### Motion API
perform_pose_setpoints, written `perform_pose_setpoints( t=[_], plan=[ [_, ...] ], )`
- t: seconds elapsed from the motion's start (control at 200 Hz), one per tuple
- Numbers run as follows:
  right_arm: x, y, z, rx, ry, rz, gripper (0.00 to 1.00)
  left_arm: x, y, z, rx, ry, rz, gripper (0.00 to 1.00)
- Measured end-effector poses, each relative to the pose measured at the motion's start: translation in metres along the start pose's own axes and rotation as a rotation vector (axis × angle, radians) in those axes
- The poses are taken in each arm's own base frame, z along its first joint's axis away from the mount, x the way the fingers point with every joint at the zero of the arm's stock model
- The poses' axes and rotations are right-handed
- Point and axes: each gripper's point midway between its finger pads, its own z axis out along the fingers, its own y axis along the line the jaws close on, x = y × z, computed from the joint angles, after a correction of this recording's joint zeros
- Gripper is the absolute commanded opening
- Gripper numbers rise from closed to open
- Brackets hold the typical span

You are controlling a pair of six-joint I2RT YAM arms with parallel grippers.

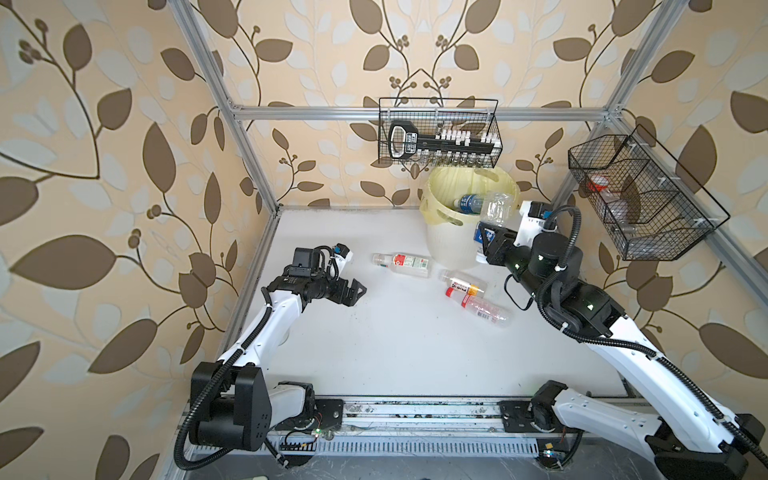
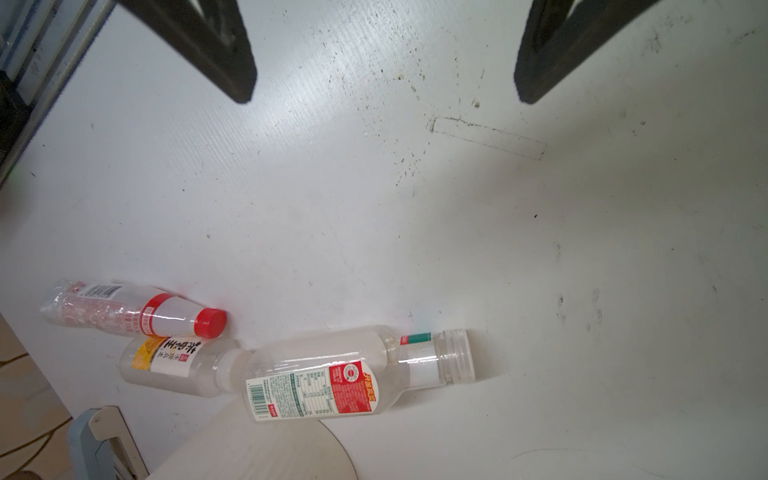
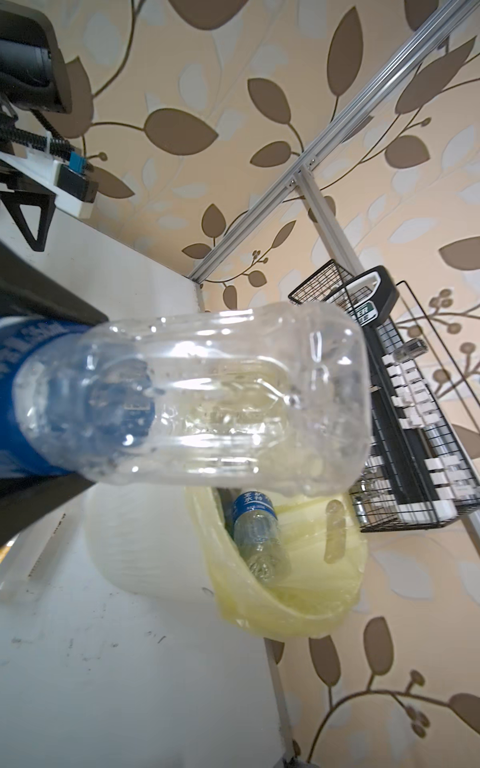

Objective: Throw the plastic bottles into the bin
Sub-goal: 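Lift the blue-label bottle with right gripper and carry it toward the bin, then raise right gripper over the bin and open it to drop the bottle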

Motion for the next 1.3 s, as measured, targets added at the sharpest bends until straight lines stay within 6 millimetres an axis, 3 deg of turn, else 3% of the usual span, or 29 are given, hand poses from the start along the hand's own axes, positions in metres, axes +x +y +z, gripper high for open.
perform_pose_setpoints(
  t=[0.445, 0.575, 0.69, 0.73, 0.795, 0.865, 0.98, 1.11, 1.185, 1.3],
  plan=[
    [-0.003, -0.014, -0.011, 0.032, -0.033, -0.009, 0.32, 0.003, 0.003, 0.002, -0.003, 0.011, -0.012, 0.99],
    [-0.01, -0.02, 0.014, 0.077, -0.034, -0.01, 0.32, 0.003, 0.003, 0.002, -0.003, 0.012, -0.012, 0.99],
    [-0.037, -0.025, 0.06, 0.137, -0.072, 0.0, 0.33, 0.003, 0.004, 0.002, -0.004, 0.012, -0.012, 0.99],
    [-0.048, -0.027, 0.077, 0.159, -0.09, 0.003, 0.42, 0.003, 0.004, 0.002, -0.004, 0.012, -0.012, 0.99],
    [-0.067, -0.03, 0.108, 0.2, -0.12, -0.003, 0.73, 0.003, 0.004, 0.002, -0.004, 0.012, -0.012, 0.99],
    [-0.084, -0.03, 0.141, 0.242, -0.141, -0.016, 0.99, 0.003, 0.004, 0.002, -0.005, 0.013, -0.014, 0.99],
    [-0.084, -0.027, 0.167, 0.259, -0.123, -0.029, 1.0, 0.003, 0.008, 0.001, -0.013, 0.011, -0.023, 0.99],
    [-0.073, -0.024, 0.152, 0.249, -0.099, -0.038, 1.0, 0.004, 0.012, -0.001, -0.021, 0.008, -0.033, 0.99],
    [-0.072, -0.019, 0.128, 0.223, -0.099, -0.033, 1.0, 0.003, 0.011, -0.001, -0.02, 0.008, -0.033, 0.99],
    [-0.087, -0.012, 0.082, 0.151, -0.144, -0.004, 1.0, 0.003, 0.011, -0.001, -0.018, 0.007, -0.033, 0.99]
  ],
)
